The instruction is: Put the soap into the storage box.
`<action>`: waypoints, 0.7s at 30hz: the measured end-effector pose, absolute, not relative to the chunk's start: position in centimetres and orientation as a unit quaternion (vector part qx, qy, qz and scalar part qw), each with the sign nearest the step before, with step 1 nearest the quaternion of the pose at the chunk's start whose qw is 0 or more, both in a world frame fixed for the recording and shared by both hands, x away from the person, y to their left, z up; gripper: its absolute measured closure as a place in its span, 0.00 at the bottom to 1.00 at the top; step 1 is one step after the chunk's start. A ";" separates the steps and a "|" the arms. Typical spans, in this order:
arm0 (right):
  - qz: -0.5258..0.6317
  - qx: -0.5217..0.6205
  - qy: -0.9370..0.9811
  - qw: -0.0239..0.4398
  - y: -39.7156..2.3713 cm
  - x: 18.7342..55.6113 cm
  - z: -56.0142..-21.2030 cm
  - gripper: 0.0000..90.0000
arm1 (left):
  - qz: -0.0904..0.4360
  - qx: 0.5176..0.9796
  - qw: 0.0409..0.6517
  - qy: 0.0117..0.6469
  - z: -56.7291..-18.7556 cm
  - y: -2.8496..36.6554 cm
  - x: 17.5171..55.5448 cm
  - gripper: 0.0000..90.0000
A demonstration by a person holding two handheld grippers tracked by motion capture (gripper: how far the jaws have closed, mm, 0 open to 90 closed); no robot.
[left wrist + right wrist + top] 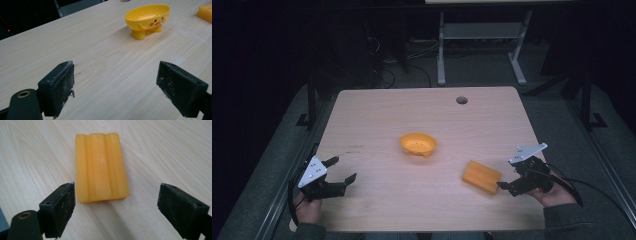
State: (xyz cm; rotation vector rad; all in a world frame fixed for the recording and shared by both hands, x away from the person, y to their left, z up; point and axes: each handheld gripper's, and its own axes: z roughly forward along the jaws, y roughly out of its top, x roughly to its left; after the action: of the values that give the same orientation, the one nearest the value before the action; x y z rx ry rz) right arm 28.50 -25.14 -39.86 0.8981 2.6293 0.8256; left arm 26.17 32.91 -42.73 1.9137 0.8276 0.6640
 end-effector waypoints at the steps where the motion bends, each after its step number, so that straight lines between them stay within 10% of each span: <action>1: 0.283 0.305 0.901 0.121 -25.0 28.6 -39.9 0.16 | 0.270 0.777 0.459 0.336 -42.7 32.9 26.2 0.15; 21: 0.273 0.286 0.912 0.111 -23.0 29.9 -39.7 0.16 | 0.272 0.777 0.458 0.335 -42.7 33.0 26.2 0.15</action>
State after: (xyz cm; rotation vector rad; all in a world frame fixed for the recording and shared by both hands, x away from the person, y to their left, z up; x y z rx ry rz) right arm 29.91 -23.02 -39.67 0.8414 2.6784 0.8023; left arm 26.18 33.02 -42.66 1.9145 0.8263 0.6693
